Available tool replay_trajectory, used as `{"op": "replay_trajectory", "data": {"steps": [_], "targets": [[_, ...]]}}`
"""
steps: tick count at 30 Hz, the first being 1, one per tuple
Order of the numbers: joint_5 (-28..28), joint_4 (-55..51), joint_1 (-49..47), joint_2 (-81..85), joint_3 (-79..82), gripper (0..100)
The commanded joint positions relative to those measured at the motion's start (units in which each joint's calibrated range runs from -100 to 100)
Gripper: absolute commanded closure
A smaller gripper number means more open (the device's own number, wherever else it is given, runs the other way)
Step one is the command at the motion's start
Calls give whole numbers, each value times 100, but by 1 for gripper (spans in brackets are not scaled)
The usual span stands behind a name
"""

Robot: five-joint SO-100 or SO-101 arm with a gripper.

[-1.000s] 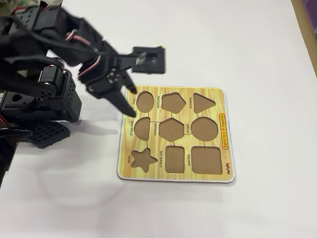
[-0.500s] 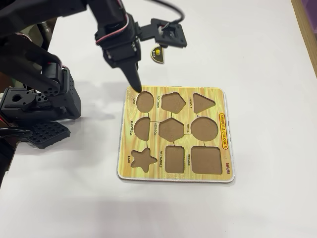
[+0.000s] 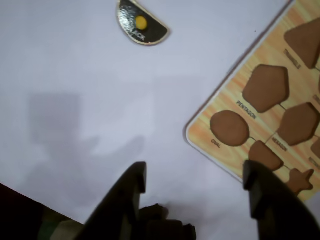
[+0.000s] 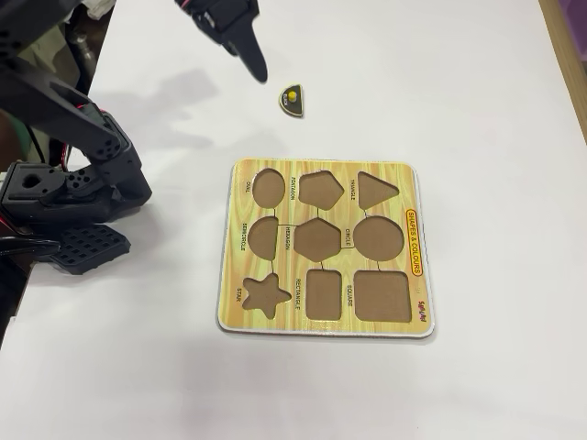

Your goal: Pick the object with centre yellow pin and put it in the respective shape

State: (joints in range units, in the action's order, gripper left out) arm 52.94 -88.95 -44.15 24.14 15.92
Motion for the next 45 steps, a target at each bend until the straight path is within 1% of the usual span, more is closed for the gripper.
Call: {"op": "replay_trajectory", "data": {"steps": [1,7,14,15,18,20,22,27,31,45], "targets": [[20,-42,-477,-406,-800,78],[30,-34,-858,-1301,-1601,77],[36,-25,-858,-2297,-2482,77],[93,-25,-858,-2422,-2590,77],[491,-25,-868,-2824,-2788,78],[616,-25,-975,-3058,-2905,78],[658,35,-1053,-3309,-2995,78],[616,839,-1073,-3945,-3022,78],[648,1194,-1073,-4289,-3022,77],[648,1297,-1034,-5100,-3031,78]]}}
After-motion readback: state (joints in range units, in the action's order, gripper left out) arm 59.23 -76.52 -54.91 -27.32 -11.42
